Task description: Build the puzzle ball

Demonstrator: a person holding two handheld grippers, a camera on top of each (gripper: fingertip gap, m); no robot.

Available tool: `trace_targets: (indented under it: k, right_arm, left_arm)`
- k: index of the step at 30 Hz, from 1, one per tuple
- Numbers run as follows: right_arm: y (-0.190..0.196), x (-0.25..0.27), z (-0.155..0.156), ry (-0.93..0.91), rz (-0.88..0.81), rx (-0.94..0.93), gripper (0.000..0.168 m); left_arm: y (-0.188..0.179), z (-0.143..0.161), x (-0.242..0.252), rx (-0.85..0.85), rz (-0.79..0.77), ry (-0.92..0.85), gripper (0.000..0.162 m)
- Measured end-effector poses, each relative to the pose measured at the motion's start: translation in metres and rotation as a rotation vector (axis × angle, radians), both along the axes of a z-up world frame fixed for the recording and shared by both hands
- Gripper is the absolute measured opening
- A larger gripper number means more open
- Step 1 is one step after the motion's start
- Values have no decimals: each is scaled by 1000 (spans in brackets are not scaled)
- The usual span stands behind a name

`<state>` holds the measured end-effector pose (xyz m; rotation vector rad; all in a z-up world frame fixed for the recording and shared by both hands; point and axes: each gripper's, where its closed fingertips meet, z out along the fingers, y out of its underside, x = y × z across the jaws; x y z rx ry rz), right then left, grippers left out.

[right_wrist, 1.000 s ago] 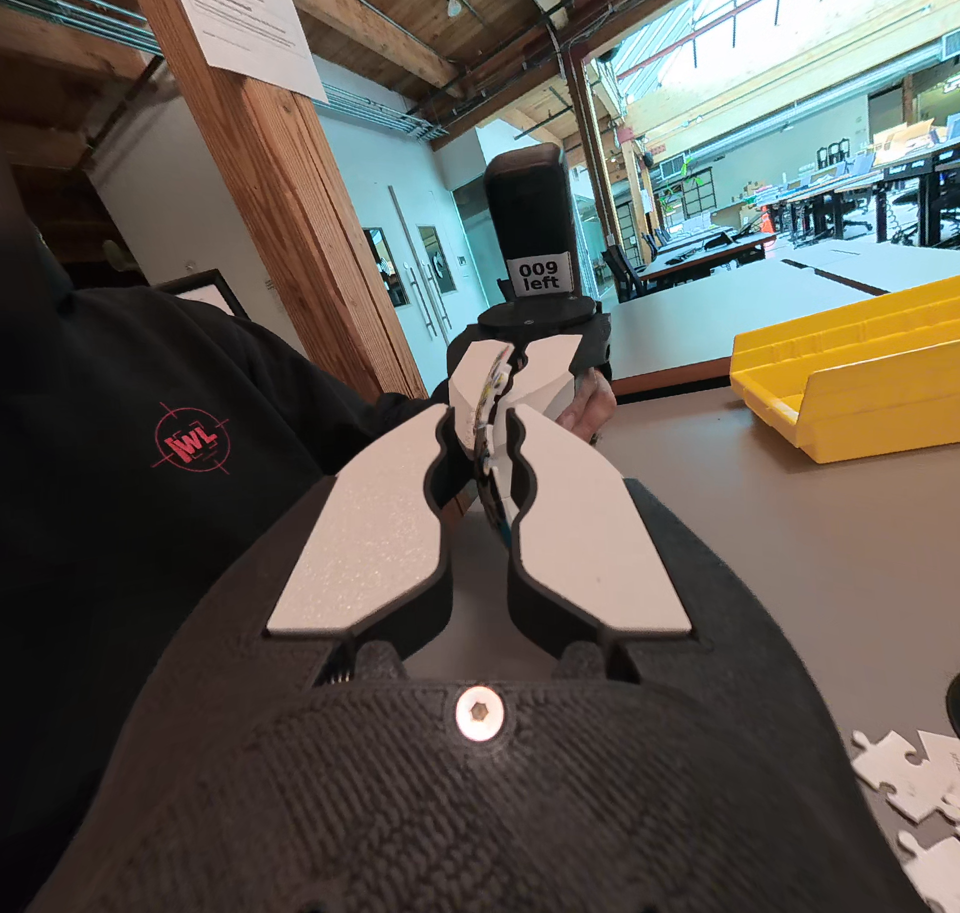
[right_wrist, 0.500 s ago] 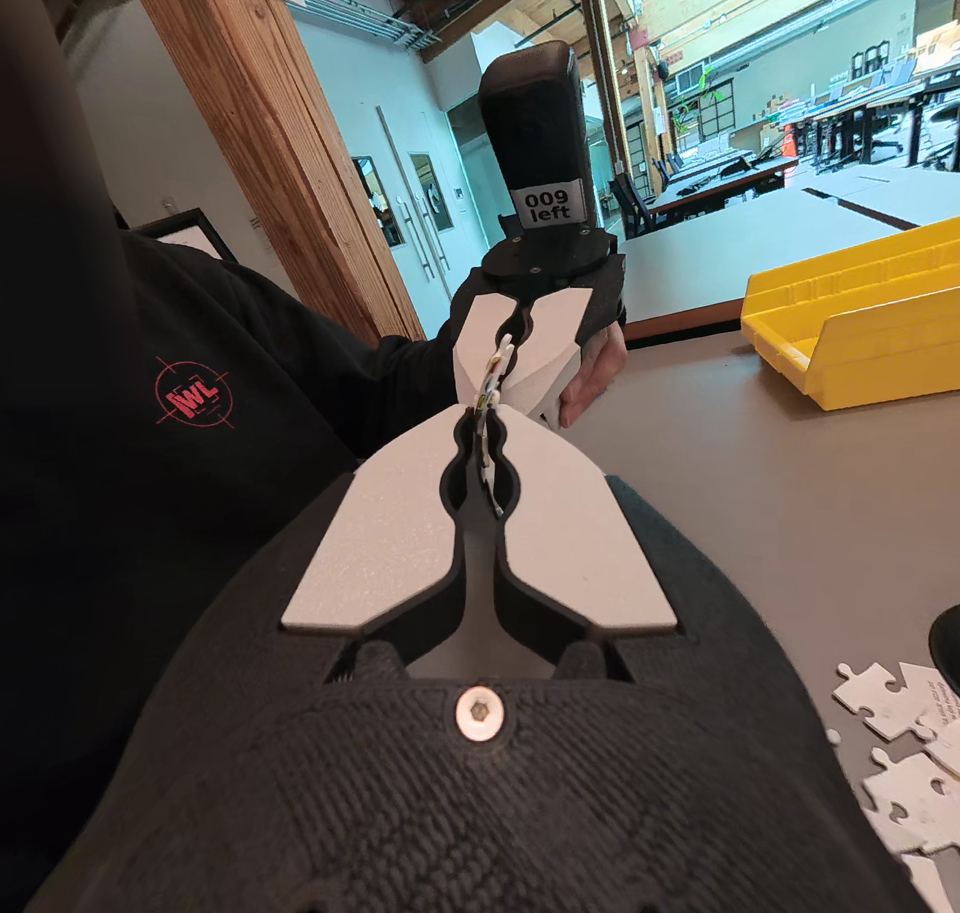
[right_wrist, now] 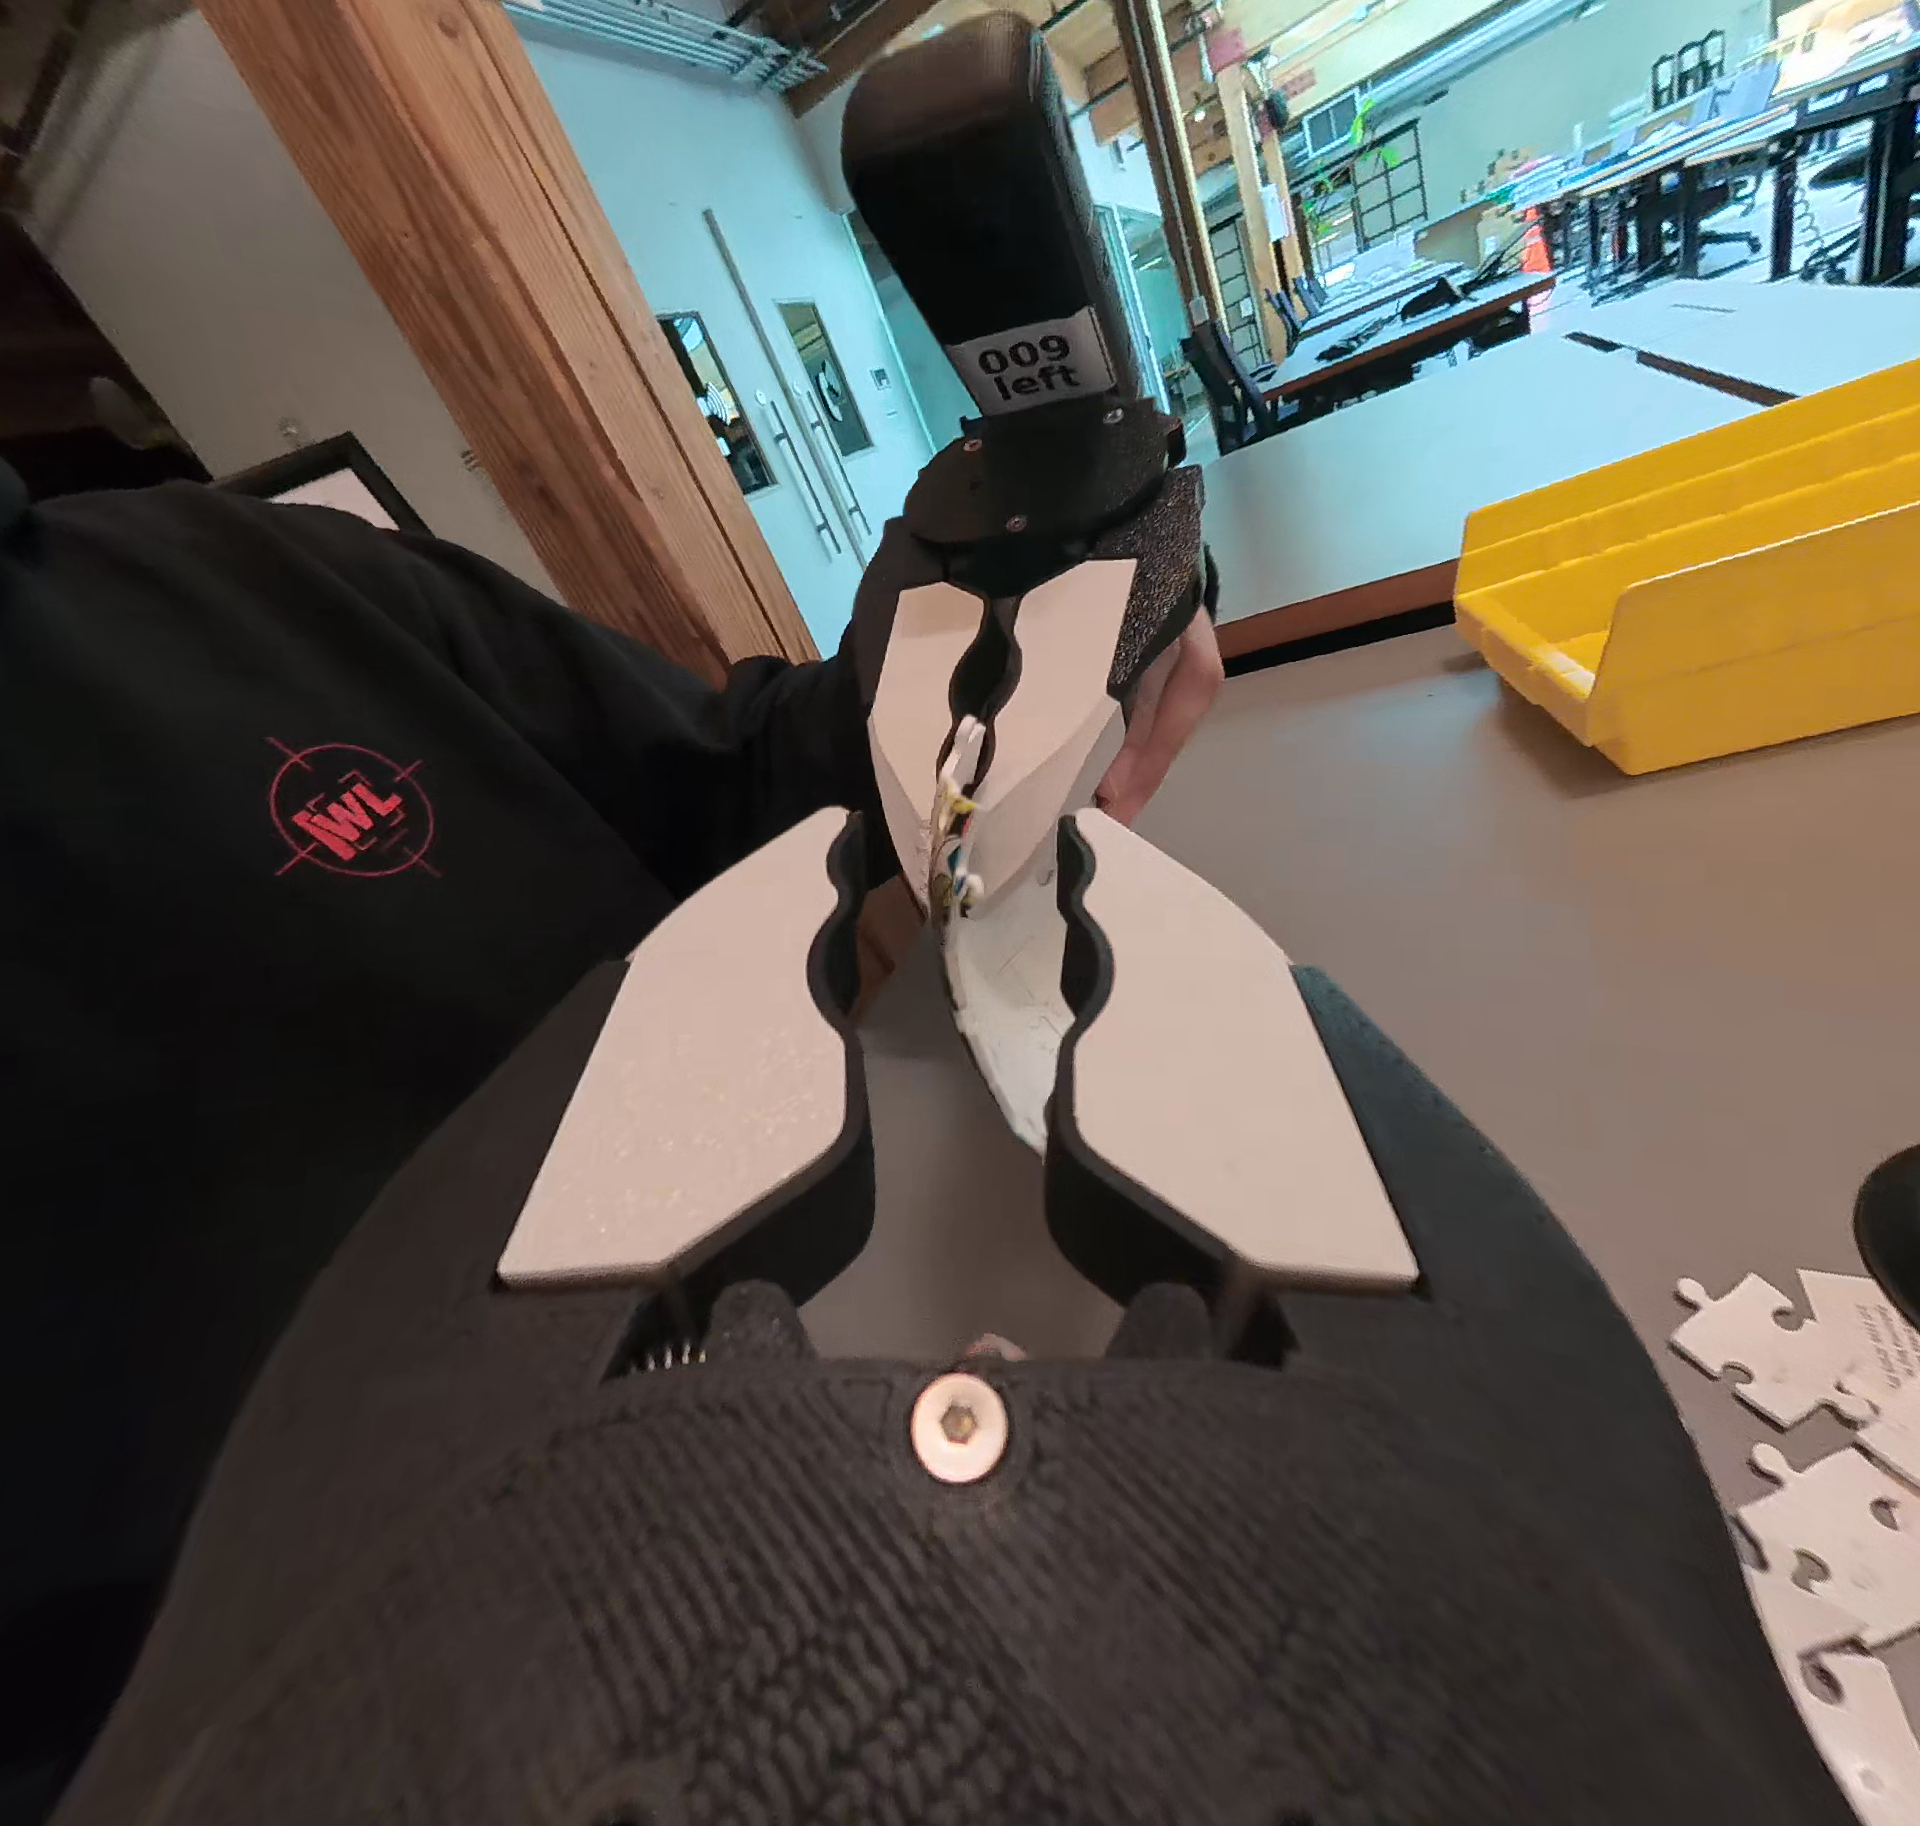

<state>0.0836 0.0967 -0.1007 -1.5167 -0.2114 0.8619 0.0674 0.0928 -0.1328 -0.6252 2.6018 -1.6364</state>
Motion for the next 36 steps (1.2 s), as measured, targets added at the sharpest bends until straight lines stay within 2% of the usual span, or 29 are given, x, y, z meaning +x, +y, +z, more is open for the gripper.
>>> trace_targets:
  k: [4, 10, 16, 18, 23, 26, 34, 36]
  right_arm:
    - [2, -11, -6, -8, 63, -24, 31]
    - [3, -14, -11, -17, 81, -54, 5]
    - [4, -10, -19, -60, 45, -89, 12]
    - [4, -10, -18, -59, 46, -82, 7]
    - [7, -9, -22, -76, 31, -99, 9]
    - [4, -15, -20, -92, 72, -81, 4]
    - [5, -16, -18, -28, 92, -84, 5]
    - [3, -16, -12, -16, 94, -44, 31]
  left_arm:
    - [-4, -4, -2, 25, -33, 4, 2]
    - [-6, -12, -1, 54, -43, 17, 2]
    - [-4, -13, 3, 67, -25, 11, 2]
    - [-3, -13, 3, 68, -24, 11, 2]
    - [-2, -16, 4, 82, -17, 19, 2]
    - [-3, -15, 2, 67, -35, 30, 2]
    - [-3, -14, -1, 43, -44, 48, 2]
    - [-3, -10, -1, 13, -44, 54, 2]
